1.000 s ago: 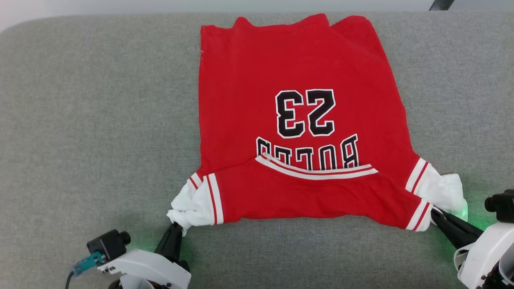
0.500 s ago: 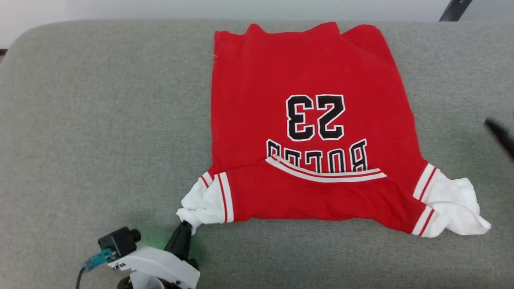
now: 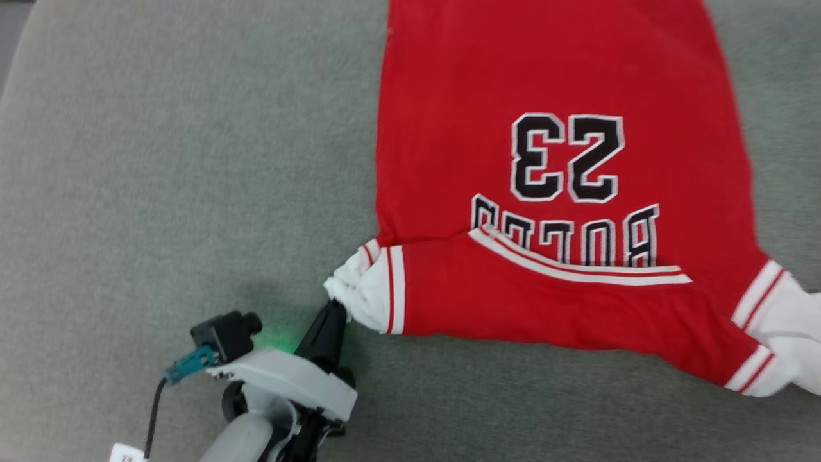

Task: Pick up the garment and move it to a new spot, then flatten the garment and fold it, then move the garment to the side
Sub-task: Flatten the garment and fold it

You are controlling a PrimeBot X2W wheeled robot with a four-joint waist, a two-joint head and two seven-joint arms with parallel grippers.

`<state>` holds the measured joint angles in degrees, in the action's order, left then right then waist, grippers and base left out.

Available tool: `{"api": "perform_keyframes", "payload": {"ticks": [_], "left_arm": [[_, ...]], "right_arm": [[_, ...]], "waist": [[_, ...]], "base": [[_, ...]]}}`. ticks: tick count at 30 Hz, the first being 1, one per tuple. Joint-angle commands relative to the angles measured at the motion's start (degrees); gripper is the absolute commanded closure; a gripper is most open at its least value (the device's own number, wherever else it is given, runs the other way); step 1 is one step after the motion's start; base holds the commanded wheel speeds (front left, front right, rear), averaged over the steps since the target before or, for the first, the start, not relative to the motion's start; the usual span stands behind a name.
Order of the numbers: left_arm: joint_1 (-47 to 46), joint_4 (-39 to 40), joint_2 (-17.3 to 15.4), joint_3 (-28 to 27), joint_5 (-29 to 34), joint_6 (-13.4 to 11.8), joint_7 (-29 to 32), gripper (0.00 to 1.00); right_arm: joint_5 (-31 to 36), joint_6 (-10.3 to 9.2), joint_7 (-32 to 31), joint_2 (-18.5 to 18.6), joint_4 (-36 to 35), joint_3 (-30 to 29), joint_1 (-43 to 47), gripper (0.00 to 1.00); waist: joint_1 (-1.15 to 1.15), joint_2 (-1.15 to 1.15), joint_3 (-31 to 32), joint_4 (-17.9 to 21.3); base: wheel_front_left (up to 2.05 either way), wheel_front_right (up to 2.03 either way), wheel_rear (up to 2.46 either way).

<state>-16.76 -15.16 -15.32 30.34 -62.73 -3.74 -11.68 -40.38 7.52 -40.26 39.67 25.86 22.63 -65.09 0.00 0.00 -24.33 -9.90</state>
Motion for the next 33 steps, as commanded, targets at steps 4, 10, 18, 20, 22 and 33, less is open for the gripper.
{"api": "perform_keyframes", "payload": {"ticks": [4, 10, 18, 20, 22, 33], "left_arm": [[-3.0, -1.8, 3.0, 2.0, 0.7, 0.5, 1.0, 1.0], [-4.5, -1.7, 4.2, 2.8, 1.6, 0.8, 0.6, 1.0], [-4.5, -3.0, 5.2, 3.6, 1.8, 0.8, 0.4, 1.0], [-4.5, -3.2, 5.3, 3.6, 1.8, 0.9, 0.2, 1.0], [-4.5, -3.5, 5.3, 3.4, 1.8, 0.9, 0.1, 1.0], [-5.6, -4.5, 5.9, 3.6, 2.0, 1.7, -0.2, 1.0]], "right_arm": [[3.2, -0.04, -4.1, -2.1, 6.6, 2.6, -7.3, 0.0], [4.9, -0.06, -7.3, -4.2, 15.4, 5.1, -14.5, 0.0], [5.2, -0.05, -6.3, -5.2, 21.6, 9.6, -16.6, 0.0], [4.7, -0.05, -6.4, -5.4, 22.5, 10.9, -16.4, 0.0], [4.3, -0.05, -6.7, -5.5, 23.5, 11.9, -16.2, 0.0], [1.4, -0.06, -1.6, -5.4, 26.1, 13.9, -16.5, 1.0]], "waist": [[0.0, 0.0, -7.3, -5.6], [0.0, 0.0, -11.1, -8.0], [0.0, 0.0, -13.0, -9.6], [0.0, 0.0, -13.4, -9.7], [0.0, 0.0, -13.6, -9.6], [0.0, 0.0, -11.6, -8.5]], "base": [[0.0, 0.0, 0.0], [0.0, 0.0, 0.0], [0.0, 0.0, 0.0], [0.0, 0.0, 0.0], [0.0, 0.0, 0.0], [0.0, 0.0, 0.0]]}}
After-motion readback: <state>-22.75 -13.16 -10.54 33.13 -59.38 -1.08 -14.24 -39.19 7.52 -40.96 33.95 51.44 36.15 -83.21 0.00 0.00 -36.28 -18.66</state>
